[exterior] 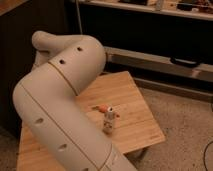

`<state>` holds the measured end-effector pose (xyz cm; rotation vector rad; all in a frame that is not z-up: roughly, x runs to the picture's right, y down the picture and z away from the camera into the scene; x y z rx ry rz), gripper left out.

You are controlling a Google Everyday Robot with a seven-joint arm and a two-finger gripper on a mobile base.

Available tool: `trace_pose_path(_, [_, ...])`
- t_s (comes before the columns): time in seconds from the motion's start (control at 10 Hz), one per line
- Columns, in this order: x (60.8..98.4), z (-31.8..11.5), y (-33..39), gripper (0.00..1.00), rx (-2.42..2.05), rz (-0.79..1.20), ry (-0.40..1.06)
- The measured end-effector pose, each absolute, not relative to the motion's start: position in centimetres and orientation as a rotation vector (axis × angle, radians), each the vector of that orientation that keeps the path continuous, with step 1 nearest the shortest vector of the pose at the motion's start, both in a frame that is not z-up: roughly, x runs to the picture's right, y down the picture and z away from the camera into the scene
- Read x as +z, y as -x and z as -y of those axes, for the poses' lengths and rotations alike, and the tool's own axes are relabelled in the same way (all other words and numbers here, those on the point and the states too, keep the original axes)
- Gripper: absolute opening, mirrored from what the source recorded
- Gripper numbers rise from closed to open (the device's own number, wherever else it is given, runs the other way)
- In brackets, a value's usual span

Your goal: Place the white sponge in the ceramic cup

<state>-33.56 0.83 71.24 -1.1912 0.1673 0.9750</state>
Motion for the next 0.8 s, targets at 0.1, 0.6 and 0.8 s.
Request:
trace_pose_path(0.1, [70.3,-0.5,33.1,0.00,0.893,-0.095,1.188])
trace_pose_path(0.6, [68.2,0.8,31.4,0.00,0.734,0.122,1.179])
trace_pose_path(0.8, [68.2,0.8,31.5,0.00,0.733,0.123,1.179])
